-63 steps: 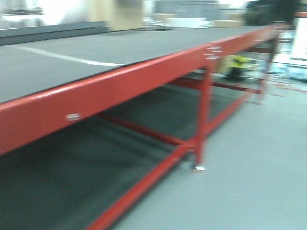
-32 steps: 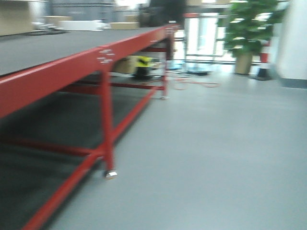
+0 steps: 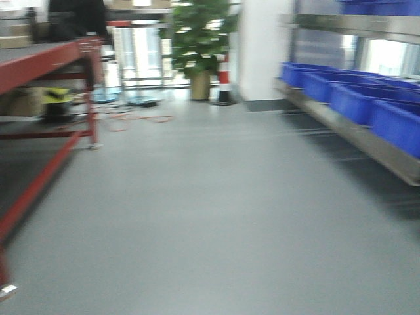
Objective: Place valve from conveyor to right shelf box
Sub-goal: 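Drive the base away from the conveyor holding both valves, then drive up to the steel shelf and stop before the blue bins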
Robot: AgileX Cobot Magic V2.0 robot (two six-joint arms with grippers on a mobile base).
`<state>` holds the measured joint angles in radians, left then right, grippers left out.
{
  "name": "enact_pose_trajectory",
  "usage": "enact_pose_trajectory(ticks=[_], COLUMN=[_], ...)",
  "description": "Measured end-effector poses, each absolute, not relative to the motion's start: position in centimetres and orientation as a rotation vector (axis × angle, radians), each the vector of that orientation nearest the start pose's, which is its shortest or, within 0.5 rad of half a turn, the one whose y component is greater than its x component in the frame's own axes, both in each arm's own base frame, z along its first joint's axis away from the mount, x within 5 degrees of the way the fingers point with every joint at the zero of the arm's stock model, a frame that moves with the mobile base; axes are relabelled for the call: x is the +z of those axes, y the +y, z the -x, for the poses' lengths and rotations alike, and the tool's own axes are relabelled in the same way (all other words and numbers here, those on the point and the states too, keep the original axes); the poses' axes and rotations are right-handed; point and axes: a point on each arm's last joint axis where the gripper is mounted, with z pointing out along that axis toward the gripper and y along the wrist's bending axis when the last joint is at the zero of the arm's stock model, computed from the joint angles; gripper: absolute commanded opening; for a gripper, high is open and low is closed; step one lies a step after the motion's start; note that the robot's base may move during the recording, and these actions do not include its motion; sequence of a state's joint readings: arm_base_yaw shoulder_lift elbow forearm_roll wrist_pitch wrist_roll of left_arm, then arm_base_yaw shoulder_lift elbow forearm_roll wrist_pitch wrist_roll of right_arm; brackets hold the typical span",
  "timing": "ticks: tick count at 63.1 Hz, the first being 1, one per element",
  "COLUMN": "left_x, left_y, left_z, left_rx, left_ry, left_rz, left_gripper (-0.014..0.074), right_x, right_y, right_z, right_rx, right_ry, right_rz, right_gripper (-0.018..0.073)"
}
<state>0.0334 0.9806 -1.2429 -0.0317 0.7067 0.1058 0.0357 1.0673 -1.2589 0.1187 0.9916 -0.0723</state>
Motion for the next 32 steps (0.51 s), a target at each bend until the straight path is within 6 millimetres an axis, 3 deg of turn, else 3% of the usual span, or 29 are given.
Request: enact_pose_trajectory(ticks=[32], left_x=[45.39], left_y=[0.44], left_z=[-18.82], left_rx=[0.057], left_ry=[1.925], left_rz=[-0.060], left_gripper=[-0.0111], right_x=[42.00], right_y=[1.60], right_z=[-20.08], right_rx=[0.125], right_ry=[2.277], right_rz=[0.101], right_gripper=[-0.0163])
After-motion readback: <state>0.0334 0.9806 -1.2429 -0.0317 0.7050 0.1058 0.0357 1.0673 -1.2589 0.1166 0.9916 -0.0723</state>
